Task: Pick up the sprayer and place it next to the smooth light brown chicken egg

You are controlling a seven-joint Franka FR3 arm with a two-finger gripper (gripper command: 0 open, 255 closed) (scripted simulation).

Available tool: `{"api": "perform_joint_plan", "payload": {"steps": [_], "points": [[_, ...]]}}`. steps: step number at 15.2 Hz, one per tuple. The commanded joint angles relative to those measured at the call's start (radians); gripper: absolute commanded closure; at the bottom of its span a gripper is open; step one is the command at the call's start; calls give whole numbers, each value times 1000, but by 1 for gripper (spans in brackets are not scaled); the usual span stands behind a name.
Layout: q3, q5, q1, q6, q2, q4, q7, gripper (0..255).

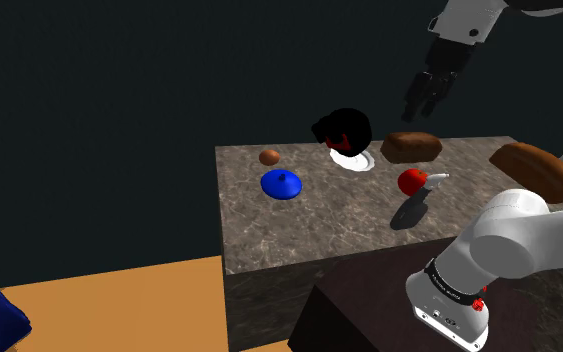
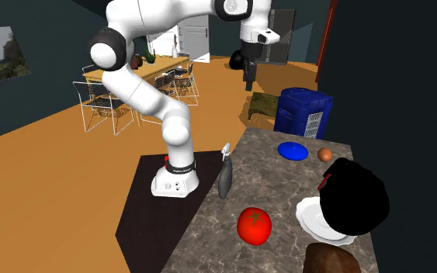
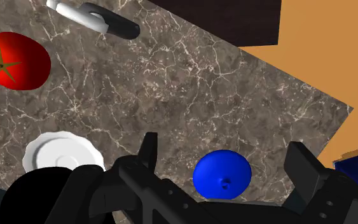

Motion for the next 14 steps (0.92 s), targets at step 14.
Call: {"api": "perform_joint_plan", "payload": {"steps": [14], "points": [[-392, -242, 38, 85, -658, -535, -614, 0]]}}
